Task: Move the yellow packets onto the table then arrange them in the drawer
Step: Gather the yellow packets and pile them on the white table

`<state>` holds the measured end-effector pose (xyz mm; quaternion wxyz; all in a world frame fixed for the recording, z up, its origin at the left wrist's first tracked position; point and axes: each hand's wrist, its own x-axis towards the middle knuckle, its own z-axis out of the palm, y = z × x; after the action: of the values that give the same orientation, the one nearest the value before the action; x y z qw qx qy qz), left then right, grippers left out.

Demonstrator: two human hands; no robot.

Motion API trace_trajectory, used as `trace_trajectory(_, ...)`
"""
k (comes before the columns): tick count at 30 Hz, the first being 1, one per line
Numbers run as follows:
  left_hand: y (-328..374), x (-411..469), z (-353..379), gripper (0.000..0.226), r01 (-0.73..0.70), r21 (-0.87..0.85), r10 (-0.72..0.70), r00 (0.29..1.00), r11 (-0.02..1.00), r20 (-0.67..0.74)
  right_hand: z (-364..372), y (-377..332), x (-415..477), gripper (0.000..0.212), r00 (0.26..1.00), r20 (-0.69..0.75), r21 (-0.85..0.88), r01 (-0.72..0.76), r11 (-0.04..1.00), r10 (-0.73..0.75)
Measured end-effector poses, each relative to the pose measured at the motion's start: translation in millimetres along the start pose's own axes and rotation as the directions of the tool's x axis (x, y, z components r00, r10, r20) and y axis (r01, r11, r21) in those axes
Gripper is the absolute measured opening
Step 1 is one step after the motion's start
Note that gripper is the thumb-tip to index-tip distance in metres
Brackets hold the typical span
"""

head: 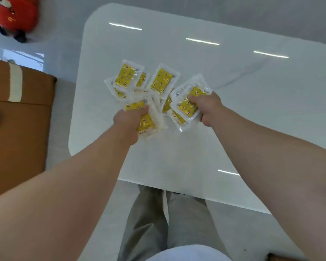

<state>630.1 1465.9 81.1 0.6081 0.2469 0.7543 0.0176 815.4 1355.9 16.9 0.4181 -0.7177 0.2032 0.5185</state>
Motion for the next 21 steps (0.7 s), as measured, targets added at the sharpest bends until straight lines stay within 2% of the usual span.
trace_trajectory(3, 18, 39, 22, 0.051, -0.019, 0.074, 0.022, 0.999, 0.997, -0.032, 10, -2, 35, 0.047, 0.999, 0.003, -0.113, 0.051, 0.992, -0.051)
trace_trajectory(7, 29, 83, 39, 0.066, -0.001, 0.091, 0.003, 1.0, 0.996, -0.016, 19, -4, 73, 0.049, 0.995, 0.037, -0.226, 0.1, 0.969, -0.094)
trace_trajectory(10, 27, 105, 50, 0.073, 0.017, 0.126, -0.012, 0.999, 0.992, -0.042, 23, -8, 89, 0.054, 0.984, 0.034, -0.431, 0.173, 0.885, -0.176)
trace_trajectory(14, 24, 119, 61, 0.068, 0.031, 0.168, -0.013, 0.994, 0.985, -0.105, 28, -15, 95, 0.068, 0.968, 0.014, -0.616, 0.207, 0.76, -0.252)
trace_trajectory(17, 20, 124, 71, 0.073, -0.012, 0.32, 0.059, 0.989, 0.947, -0.137, 27, -13, 98, 0.076, 0.96, -0.058, -0.675, 0.164, 0.719, -0.274)
trace_trajectory(21, 18, 124, 82, 0.091, -0.081, 0.588, 0.209, 0.966, 0.805, -0.153, 19, -6, 97, 0.084, 0.934, -0.126, -0.723, 0.144, 0.675, -0.333)
